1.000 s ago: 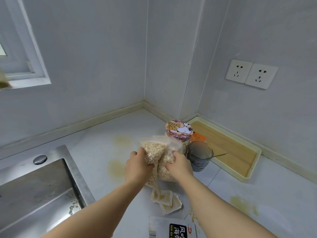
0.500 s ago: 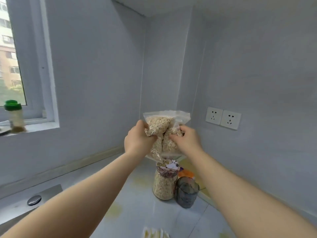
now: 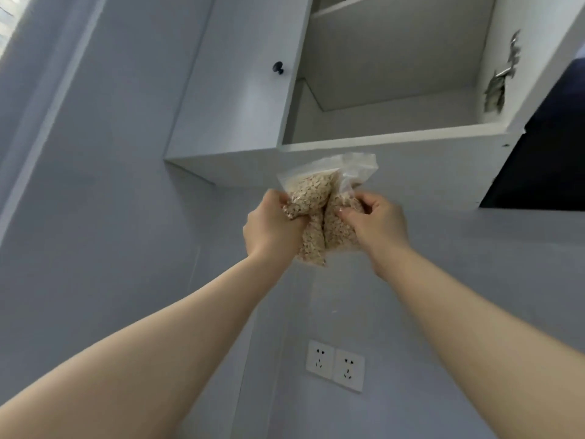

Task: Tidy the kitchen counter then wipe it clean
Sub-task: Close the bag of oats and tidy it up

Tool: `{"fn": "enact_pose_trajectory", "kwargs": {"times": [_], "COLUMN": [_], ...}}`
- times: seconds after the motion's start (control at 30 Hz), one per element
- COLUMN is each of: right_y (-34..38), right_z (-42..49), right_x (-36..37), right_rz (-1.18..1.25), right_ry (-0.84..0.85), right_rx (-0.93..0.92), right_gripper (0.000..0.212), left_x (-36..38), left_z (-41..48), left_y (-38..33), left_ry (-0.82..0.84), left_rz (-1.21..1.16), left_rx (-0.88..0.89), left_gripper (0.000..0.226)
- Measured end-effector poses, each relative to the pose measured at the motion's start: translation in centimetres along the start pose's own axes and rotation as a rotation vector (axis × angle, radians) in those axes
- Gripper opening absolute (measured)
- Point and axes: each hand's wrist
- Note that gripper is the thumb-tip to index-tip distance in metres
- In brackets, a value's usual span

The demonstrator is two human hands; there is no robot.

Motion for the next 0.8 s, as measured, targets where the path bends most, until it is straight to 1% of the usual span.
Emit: {"fn": "enact_pose_trajectory", "kwargs": {"times": [0.17, 0.23, 0.37, 0.5, 0.57, 0.63, 0.73, 0.8], "right_y": [5.9, 8.0, 11.0, 12.5, 12.4, 12.1, 11.1, 10.1], "right_z": [3.0, 4.0, 6.4, 9.0, 10.3, 11.5, 13.3, 14.9], "right_x": [-3.4, -4.4, -5.9, -7.4, -8.0, -8.5, -8.4, -8.5], "right_rz": [-0.062, -0.085, -0.144, -0.178, -0.277, -0.400, -0.494, -0.532], "right_ry": [-0.117, -0.166, -0.261, -0.300, -0.286, -0.222, -0.137, -0.115], "right_rx": [-0.257, -0.351, -0.469, -0.551, -0.585, -0.597, -0.579, -0.533], "right_gripper": [0.020, 0.017, 0.019, 0.017, 0.017, 0.021, 0.036, 0.042], "left_x": [0.8, 1.1, 2.1, 4.1, 5.5, 7.3, 9.7, 11.5], "left_z": [5.1, 7.0, 10.2, 12.7, 13.8, 14.8, 16.1, 17.2], "left_y": [-4.9, -6.7, -9.3, -11.2, -11.5, -11.6, -10.9, -9.9], "left_ry": [-0.074, -0.109, -0.199, -0.222, -0.227, -0.246, -0.239, -0.189], "left_rz": [-0.054, -0.074, -0.116, -0.173, -0.219, -0.295, -0.416, -0.475], "left_rx": [0.199, 0.271, 0.360, 0.424, 0.437, 0.426, 0.375, 0.349], "left_gripper": [0.032, 0.033, 0.031, 0.032, 0.031, 0.028, 0.024, 0.021]}}
Point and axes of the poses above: each hand's wrist, its own z-axis towards the middle knuckle, its own x-axis out of the palm, y = z × x, and after that the axes turned 13 degrees about x, right-handed
